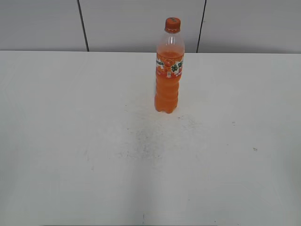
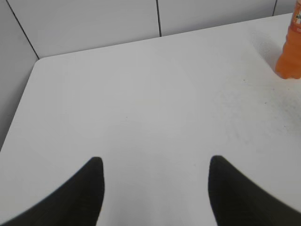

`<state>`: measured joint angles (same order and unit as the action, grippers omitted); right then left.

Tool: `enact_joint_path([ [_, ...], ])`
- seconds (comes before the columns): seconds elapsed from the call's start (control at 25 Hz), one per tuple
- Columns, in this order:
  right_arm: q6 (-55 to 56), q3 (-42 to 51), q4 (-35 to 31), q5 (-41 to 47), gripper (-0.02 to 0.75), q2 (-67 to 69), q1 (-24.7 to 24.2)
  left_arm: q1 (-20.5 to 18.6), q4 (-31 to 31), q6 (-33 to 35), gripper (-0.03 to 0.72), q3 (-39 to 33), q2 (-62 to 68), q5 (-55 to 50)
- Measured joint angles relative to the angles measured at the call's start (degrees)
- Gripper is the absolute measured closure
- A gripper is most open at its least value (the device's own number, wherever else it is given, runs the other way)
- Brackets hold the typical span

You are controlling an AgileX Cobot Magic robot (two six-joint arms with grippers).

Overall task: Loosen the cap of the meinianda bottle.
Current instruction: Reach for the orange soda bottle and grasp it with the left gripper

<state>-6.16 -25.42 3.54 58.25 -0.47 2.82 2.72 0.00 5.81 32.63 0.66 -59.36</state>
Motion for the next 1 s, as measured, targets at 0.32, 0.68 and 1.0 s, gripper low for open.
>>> enact_joint_path([
  [0.32, 0.0, 0.0, 0.0, 0.0, 0.227, 0.0, 0.0, 0.0, 0.0, 0.0, 0.254, 0.0, 0.0, 0.0],
  [0.68, 0.0, 0.0, 0.0, 0.0, 0.227, 0.0, 0.0, 0.0, 0.0, 0.0, 0.254, 0.0, 0.0, 0.0],
  [1.0, 0.0, 0.0, 0.0, 0.0, 0.227, 0.0, 0.0, 0.0, 0.0, 0.0, 0.254, 0.0, 0.0, 0.0],
])
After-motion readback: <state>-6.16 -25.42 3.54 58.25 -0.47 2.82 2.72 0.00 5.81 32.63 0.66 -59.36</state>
